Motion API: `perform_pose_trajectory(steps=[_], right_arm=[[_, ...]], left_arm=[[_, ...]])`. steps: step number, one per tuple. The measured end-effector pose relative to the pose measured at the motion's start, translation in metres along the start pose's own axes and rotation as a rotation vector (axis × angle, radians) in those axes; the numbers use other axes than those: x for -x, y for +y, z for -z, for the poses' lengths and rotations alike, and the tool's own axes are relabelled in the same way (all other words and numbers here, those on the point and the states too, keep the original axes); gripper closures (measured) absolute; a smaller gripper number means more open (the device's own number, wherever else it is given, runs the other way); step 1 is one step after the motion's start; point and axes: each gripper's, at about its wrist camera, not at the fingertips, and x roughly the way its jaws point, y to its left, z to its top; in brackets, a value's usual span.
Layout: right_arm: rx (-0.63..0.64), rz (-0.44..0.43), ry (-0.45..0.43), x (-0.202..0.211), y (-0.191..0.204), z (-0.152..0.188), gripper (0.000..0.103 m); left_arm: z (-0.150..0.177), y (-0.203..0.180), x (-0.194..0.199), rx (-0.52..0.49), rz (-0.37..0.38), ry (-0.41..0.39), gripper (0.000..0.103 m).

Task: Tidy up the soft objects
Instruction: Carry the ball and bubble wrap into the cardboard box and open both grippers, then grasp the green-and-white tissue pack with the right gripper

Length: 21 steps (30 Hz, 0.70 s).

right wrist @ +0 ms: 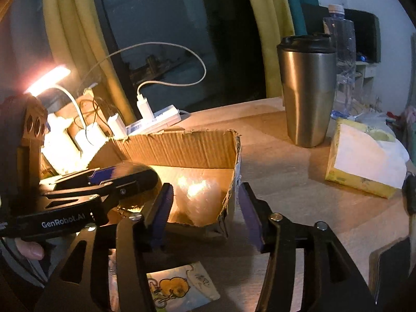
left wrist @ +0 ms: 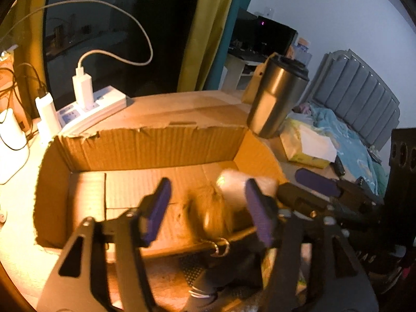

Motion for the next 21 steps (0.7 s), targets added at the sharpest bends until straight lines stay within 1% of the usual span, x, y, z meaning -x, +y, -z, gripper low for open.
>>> perform_pose_trajectory(steps=[1,2,11,21], right_arm=[[-0.005,0.009,-0.007,0.003,0.000,0.000,0.044],[-0.008,0.014,-0.013,0.006,0.000,-0.001,0.044],[-0.005,0.063,-0.026,0.032,0.010,0.005,0.044],[0.013,0.075,-0.049,0.055,0.035,0.014,0.044]], left_arm=[[0.000,0.000,0.004,-0.002,0.006,-0.007,0.032],[0.001,0.000,0.008,-0.001,0.008,-0.014,0.032],[0.007,0.005,0.042,0.006,0.017,-0.053,0.031],[0.021,0.009,0.080,0.003,0.022,-0.095,0.031]])
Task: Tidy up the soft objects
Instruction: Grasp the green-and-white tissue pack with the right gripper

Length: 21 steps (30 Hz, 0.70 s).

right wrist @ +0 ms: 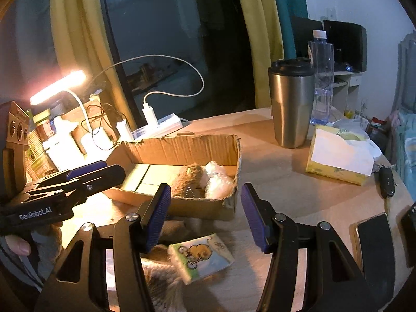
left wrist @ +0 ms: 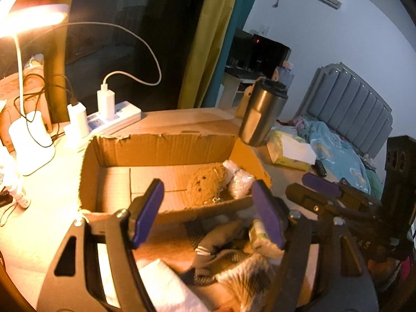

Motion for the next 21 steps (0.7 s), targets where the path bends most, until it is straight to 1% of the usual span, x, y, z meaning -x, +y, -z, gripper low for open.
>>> perform_pose_trajectory(steps=[3,4,6,9,16,18,20,21], right_arm=[[0.001,0.012,-0.002,0.004,0.004,0.004,0.043],[0.001,0.019,0.000,0.006,0.006,0.006,0.039],[0.001,0.026,0.008,0.008,0.007,0.010,0.037],[0.002,0.042,0.024,0.011,0.009,0.020,0.036],[-0.014,0.072,0.066,0.009,0.009,0.042,0.034],[-0.015,0.072,0.081,0.006,0.010,0.047,0.034],[-0.016,0.066,0.103,0.002,0.013,0.053,0.034],[-0.015,0.065,0.112,0.000,0.014,0.055,0.034]], left_arm=[[0.005,0.002,0.008,0.005,-0.003,-0.010,0.031],[0.008,0.002,0.010,0.006,-0.003,-0.014,0.031],[0.013,0.003,0.014,0.009,-0.002,-0.015,0.031],[0.022,0.002,0.015,0.002,0.003,-0.006,0.031],[0.039,0.004,0.019,-0.002,-0.011,0.007,0.030],[0.045,0.006,0.020,-0.004,-0.013,0.015,0.029],[0.052,0.008,0.023,-0.004,-0.015,0.018,0.024],[0.053,0.009,0.024,-0.003,-0.015,0.020,0.024]])
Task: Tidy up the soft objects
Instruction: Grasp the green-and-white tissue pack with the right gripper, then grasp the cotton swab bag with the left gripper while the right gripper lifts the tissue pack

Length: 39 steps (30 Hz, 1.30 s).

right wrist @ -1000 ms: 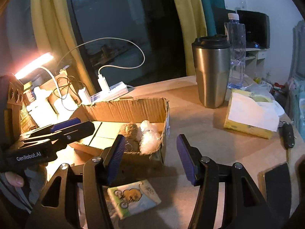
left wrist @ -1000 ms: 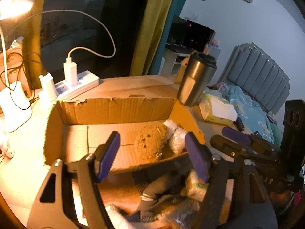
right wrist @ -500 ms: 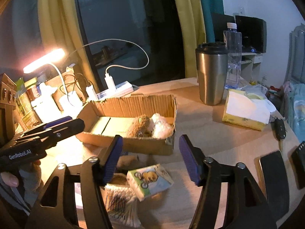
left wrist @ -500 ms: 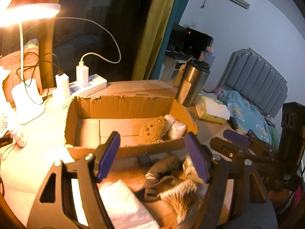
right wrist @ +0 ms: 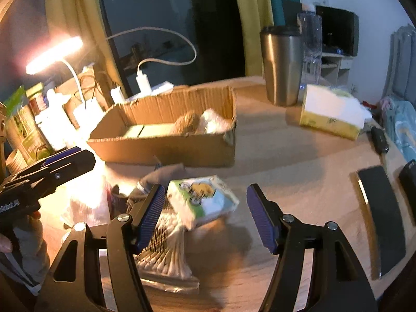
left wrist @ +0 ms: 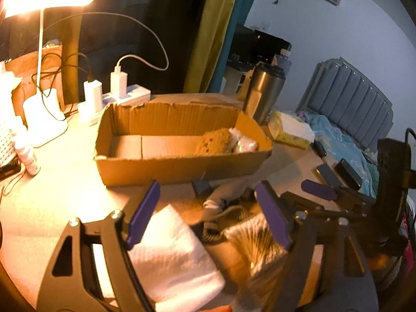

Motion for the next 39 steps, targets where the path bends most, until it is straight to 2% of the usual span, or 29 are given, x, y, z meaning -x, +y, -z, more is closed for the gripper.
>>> perform_pose_trajectory(steps=[11,16,23,24,36,38,39], right_arm=[[0.039,-0.007,0.056,-0.024,0.020,0.004,0.034],[0.070,0.052,0.054,-0.031,0.023,0.004,0.034],[0.097,0.073,0.063,-0.039,0.020,0.006,0.035],[0.099,0.067,0.060,-0.039,0.019,0.006,0.039],[0.040,-0.016,0.010,-0.022,-0.009,0.013,0.049],[0.030,-0.016,0.004,-0.019,-0.016,0.014,0.056],[0.025,-0.015,0.004,-0.018,-0.019,0.015,0.065]], left_arm=[[0.015,0.012,0.009,0.015,-0.022,0.025,0.023],[0.019,0.011,0.007,0.024,-0.037,0.039,0.023],[0.022,0.005,0.004,0.017,-0.060,0.052,0.023],[0.022,0.004,0.004,0.016,-0.062,0.053,0.023],[0.026,-0.024,-0.013,-0.033,-0.067,0.098,0.023],[0.028,-0.031,-0.017,-0.045,-0.065,0.106,0.023],[0.028,-0.034,-0.019,-0.051,-0.063,0.111,0.023]])
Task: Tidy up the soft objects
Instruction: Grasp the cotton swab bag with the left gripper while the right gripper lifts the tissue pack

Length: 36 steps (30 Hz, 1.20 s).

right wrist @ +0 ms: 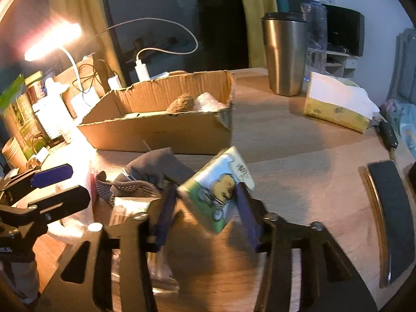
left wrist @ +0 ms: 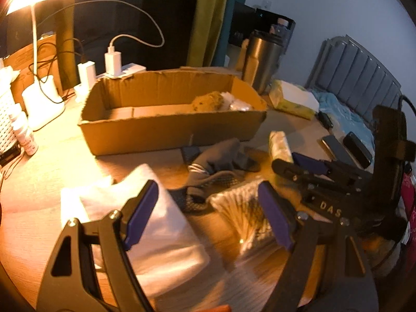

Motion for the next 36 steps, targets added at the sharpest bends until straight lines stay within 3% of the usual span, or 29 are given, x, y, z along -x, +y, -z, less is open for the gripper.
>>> perform_pose_trajectory(steps=[13,24,27,29,32,33,36], right_arm=[[-0.071,-0.015,0.005,0.010,-0.041,0.015,0.068],[-0.081,-0.030,0.035,0.001,-0.048,0.011,0.065],[-0.082,-0.029,0.037,-0.002,-0.049,0.008,0.064],[-0.079,-0.029,0.035,-0.003,-0.049,0.006,0.064],[-0.073,-0.034,0.024,-0.003,-0.049,0.005,0.068],[-0.070,-0.033,0.018,-0.002,-0.049,0.005,0.075],[-0.072,-0.029,0.014,0.000,-0.049,0.006,0.075]], left_arm=[[0.010,-0.045,-0.035,-0.067,0.015,0.097,0.023],[0.016,-0.053,-0.063,-0.064,-0.030,0.183,0.023],[0.018,-0.056,-0.063,-0.084,-0.047,0.175,0.023],[0.018,-0.056,-0.064,-0.085,-0.034,0.173,0.026],[0.018,-0.058,-0.063,-0.101,-0.020,0.168,0.043],[0.018,-0.058,-0.062,-0.103,-0.013,0.168,0.045],[0.018,-0.061,-0.058,-0.122,0.008,0.161,0.051]])
